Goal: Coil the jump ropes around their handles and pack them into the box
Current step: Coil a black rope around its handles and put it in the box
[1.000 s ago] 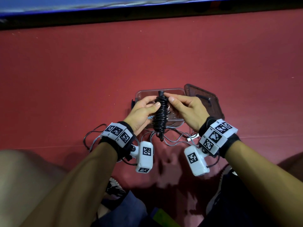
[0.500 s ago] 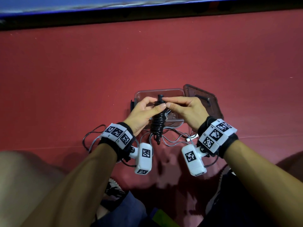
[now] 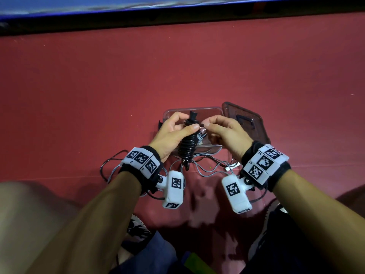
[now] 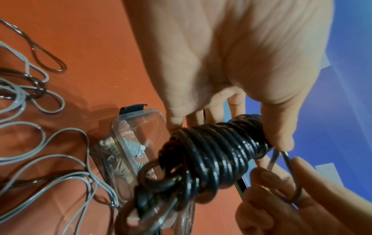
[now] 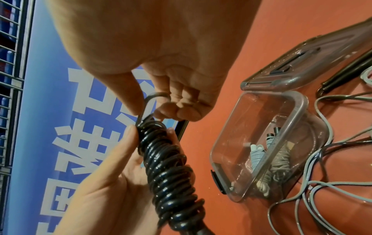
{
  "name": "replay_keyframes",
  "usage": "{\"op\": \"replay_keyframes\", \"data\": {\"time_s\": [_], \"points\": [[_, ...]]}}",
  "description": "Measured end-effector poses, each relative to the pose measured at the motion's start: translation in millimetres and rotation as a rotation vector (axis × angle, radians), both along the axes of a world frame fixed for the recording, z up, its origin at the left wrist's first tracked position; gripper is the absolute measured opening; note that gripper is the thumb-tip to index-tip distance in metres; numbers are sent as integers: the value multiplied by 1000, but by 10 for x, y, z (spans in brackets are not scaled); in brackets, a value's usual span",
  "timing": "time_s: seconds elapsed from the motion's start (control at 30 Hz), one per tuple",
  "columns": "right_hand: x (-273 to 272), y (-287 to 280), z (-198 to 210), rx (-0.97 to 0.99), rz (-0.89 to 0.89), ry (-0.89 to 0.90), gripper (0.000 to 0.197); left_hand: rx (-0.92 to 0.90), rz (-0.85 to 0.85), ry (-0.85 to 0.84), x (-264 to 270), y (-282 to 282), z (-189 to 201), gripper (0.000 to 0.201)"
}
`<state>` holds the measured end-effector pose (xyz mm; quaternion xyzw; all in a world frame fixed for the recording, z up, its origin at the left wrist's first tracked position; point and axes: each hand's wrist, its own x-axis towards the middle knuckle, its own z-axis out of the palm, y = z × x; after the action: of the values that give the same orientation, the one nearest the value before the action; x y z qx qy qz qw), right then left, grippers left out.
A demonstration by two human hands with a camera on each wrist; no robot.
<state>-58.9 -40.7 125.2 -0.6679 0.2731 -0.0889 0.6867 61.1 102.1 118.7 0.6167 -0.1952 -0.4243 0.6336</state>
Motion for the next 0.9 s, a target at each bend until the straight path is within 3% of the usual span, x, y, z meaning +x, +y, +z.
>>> {"op": "replay_keyframes", "data": {"time_s": [0.13, 0.27, 0.43, 0.6, 0.9], "points": [[-1, -27, 15, -55, 16, -9, 7, 19, -2, 47, 6, 8, -6, 32], [7, -58, 62, -38, 47, -58, 20, 9, 7, 129, -9, 23, 9, 46], [-10, -98, 107, -68, 0, -75, 24, -14, 4, 234, 10, 19, 9, 45], [-23, -77, 103, -110, 3, -99, 20, 7, 20, 228, -4, 11, 8, 60], [-23, -60, 62, -68, -21, -86, 16, -19, -5, 178, 4, 31, 11, 44]]}}
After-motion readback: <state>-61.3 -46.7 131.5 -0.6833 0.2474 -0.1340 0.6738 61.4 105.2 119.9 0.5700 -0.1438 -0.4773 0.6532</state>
